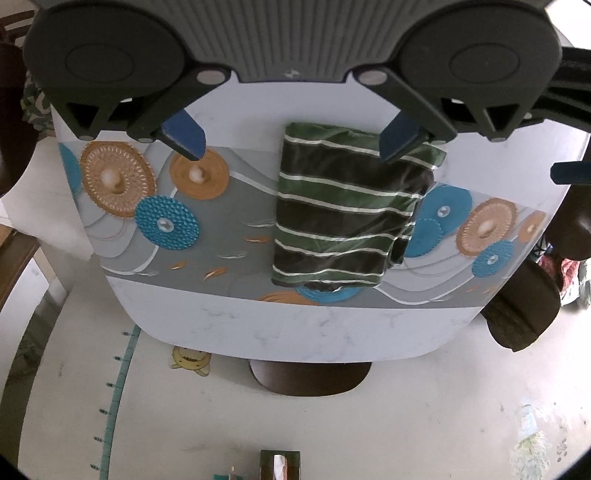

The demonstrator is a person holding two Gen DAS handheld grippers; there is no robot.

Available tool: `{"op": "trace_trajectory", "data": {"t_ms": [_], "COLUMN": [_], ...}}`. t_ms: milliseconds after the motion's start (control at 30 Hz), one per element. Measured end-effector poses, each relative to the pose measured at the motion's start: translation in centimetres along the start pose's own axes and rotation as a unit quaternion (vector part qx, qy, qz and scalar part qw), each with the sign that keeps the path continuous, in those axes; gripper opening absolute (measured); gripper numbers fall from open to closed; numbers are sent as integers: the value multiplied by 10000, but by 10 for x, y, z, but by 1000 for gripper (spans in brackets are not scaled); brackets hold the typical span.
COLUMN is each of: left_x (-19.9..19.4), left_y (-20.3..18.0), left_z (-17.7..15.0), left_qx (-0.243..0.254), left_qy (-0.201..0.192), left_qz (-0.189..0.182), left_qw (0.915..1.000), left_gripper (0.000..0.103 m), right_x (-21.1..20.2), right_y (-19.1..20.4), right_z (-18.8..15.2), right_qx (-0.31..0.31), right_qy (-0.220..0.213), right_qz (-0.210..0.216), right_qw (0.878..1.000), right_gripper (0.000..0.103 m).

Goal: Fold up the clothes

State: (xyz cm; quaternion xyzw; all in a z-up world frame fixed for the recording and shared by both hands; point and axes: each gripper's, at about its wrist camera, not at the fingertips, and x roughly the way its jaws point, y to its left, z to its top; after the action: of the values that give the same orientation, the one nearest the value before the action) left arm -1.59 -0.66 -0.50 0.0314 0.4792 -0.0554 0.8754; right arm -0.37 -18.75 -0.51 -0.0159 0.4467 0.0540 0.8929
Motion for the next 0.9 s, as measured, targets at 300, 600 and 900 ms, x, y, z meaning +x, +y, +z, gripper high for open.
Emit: {"op": "trace_trajectory", "data": {"t_ms": [300, 600, 900], "left_x": [5, 8, 11], "left_y": [-1, -3, -3], "left_z": [1, 1, 1], "left_qx": [12, 24, 1], "left_qy": [64, 115, 172], "left_qz": [-18, -28, -72], "left_qw": [10000, 9999, 9998], "left_gripper": [103, 103, 103], "right_x": [4, 5, 7], "right_y": [1, 0, -2], "right_z": [1, 1, 1], "right_qx": [1, 29, 44], "right_qy": [35, 44, 56], "right_qz": [31, 20, 33], "right_qw": [10000, 10000, 10000], "right_gripper": [101, 101, 101]}}
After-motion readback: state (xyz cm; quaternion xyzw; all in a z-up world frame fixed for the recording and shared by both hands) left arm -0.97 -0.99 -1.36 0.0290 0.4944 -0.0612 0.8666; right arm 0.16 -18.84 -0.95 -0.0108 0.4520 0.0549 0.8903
